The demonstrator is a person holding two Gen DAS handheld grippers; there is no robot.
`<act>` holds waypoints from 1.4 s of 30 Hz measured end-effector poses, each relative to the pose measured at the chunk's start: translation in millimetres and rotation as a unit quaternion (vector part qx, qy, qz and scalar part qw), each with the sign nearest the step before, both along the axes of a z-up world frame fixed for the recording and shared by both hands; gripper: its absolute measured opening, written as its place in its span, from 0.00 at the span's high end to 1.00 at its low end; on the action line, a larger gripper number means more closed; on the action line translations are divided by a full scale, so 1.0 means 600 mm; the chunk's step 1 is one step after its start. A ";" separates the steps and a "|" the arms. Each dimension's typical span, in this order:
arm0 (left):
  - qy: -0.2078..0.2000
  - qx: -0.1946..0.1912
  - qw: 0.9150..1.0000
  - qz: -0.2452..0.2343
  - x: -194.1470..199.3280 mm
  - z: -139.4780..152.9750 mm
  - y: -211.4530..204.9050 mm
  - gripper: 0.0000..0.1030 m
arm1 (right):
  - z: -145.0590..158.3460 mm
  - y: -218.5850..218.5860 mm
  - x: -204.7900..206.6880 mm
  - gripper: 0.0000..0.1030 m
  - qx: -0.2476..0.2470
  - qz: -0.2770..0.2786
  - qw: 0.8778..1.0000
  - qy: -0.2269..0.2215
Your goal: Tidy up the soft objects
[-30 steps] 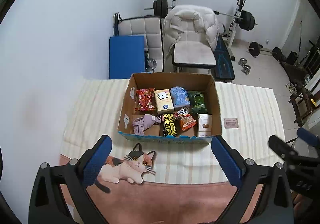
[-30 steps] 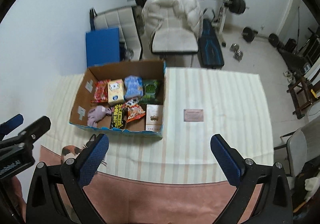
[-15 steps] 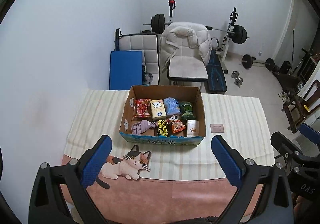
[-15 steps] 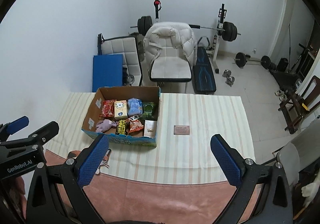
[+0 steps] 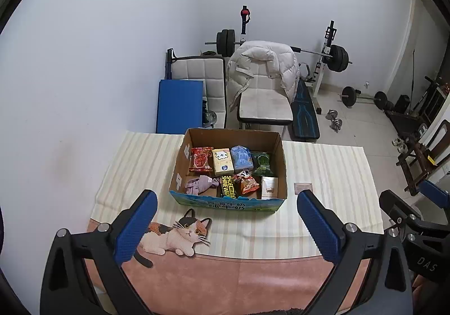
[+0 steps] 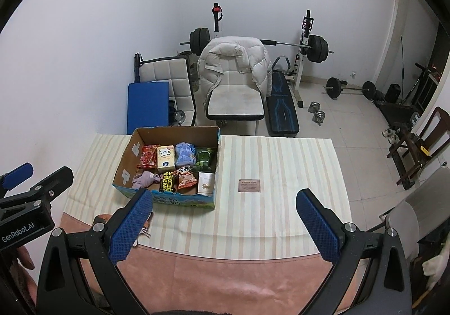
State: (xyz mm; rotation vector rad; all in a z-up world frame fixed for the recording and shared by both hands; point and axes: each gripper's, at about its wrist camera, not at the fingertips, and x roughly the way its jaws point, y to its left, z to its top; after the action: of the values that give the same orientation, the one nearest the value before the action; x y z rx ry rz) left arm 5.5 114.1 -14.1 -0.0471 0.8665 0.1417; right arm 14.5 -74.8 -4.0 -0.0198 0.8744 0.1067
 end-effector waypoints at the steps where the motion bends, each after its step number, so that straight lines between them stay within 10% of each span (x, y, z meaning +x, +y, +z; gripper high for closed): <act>1: 0.001 0.000 1.000 0.000 0.000 0.000 0.001 0.01 | -0.001 0.001 0.001 0.00 -0.001 0.000 1.000 0.000; 42: -0.006 0.008 1.000 -0.011 -0.003 0.011 -0.009 0.01 | 0.015 -0.010 -0.003 0.00 -0.008 -0.022 1.000 -0.017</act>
State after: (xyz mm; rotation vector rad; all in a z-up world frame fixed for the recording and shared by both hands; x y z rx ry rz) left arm 3.4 108.7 -7.4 -0.0228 0.8529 0.1280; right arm 12.5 -81.1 4.9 -0.0176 0.8403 0.0569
